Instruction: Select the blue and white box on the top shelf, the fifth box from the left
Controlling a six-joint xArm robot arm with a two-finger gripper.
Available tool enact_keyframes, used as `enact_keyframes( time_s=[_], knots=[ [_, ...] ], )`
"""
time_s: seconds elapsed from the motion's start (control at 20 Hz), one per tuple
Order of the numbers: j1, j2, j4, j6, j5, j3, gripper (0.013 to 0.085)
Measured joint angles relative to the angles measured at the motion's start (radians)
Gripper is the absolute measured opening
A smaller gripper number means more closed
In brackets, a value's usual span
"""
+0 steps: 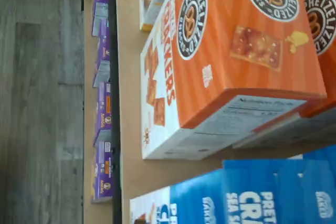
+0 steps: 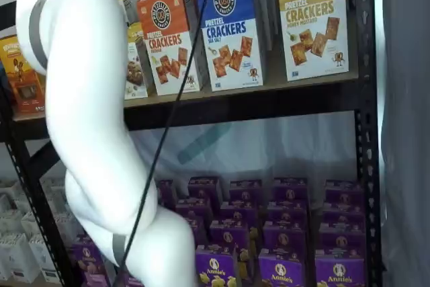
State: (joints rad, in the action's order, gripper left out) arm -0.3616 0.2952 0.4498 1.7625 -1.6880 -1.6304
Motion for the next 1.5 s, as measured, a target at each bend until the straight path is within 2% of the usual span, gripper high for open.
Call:
enact_keyframes(
  time_s=[0.5, 1.0, 1.2, 1.35, 1.5],
  knots=[
    [0.036, -0.021, -0.052, 0.0, 0.068, 0.004, 0.085],
    [0.082, -0.078, -0.149, -0.014, 0.003, -0.064, 0.085],
    [0.093, -0.096, -0.158, -0.026, -0.036, -0.094, 0.085],
    [0.111, -0.109, -0.194, -0.033, -0.064, -0.119, 0.085],
    [0.131, -0.1, -0.23, -0.038, -0.052, -0.108, 0.085]
  ],
)
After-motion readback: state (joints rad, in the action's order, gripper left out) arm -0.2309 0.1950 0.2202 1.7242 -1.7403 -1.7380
